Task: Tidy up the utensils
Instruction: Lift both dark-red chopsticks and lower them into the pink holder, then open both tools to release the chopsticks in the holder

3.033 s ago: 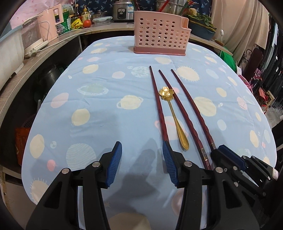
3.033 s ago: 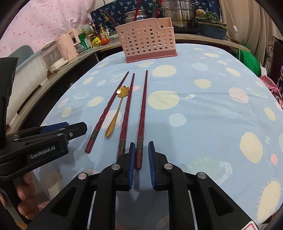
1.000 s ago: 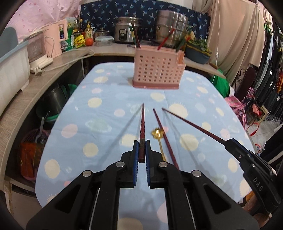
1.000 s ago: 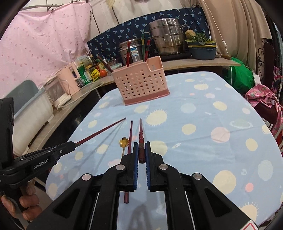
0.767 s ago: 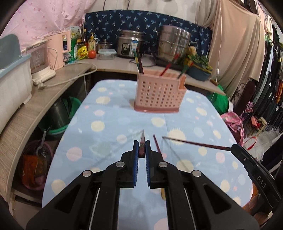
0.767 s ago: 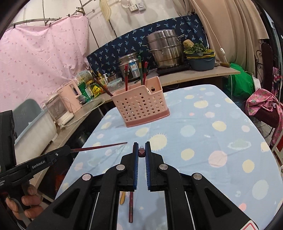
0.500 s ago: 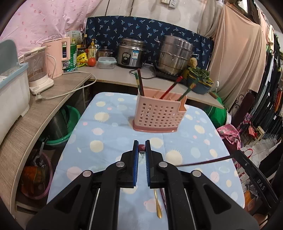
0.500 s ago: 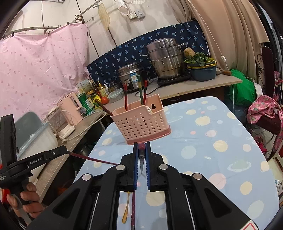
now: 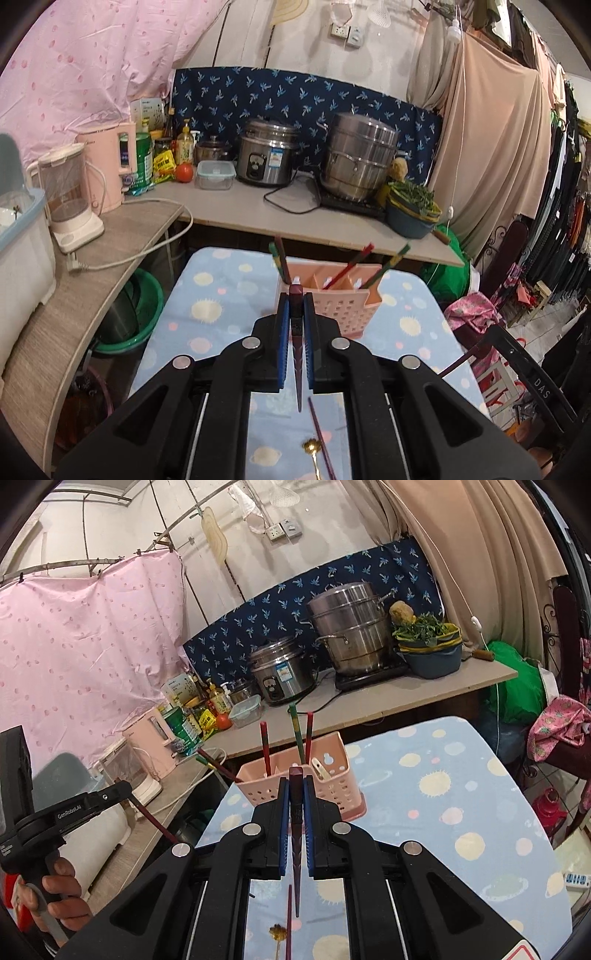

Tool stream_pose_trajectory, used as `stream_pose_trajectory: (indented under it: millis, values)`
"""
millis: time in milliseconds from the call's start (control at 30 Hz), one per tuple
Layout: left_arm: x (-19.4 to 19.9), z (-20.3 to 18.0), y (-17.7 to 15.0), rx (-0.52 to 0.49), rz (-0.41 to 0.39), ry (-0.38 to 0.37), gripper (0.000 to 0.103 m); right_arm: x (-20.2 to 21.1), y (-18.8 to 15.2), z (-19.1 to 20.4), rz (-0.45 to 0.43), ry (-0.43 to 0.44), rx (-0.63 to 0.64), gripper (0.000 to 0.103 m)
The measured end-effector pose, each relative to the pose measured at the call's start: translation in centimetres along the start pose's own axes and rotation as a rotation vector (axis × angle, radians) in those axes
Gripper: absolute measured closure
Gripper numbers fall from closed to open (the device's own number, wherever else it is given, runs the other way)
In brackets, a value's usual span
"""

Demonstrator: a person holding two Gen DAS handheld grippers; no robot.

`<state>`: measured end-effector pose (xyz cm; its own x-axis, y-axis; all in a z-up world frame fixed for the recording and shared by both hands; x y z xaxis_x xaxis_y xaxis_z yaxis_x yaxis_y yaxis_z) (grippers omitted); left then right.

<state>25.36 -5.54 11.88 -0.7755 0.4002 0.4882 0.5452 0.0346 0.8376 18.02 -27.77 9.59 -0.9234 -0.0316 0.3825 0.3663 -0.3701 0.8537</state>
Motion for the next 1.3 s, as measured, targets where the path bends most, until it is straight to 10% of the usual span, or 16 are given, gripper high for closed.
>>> stream_pose_trajectory:
  millis: [633,1300]
  values:
    - [-2.6,-3.1,14.8,-0.069,-0.256,0.039,0.096,-4.6,14.8,3.4,-0.271,0.014,0.039,0.096]
    - [-11.9,-1.1,10.6,-0.051,-0.118,0.071,0.096,-15.2,9.6,3.2,-0.083,-0.022,0.091,0.096]
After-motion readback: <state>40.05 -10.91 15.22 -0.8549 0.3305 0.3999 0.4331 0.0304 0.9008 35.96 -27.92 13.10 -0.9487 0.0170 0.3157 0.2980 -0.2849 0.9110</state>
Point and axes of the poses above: each gripper's, at about its wrist camera, not at the fingertips, and x roughly against the way its jaws point, z to its left, y to its top, the point moved 8 cm from there along -x, roughly the way its jaws point, and after that the axes turned 4 degrees about -y, right-handed, at the moved point
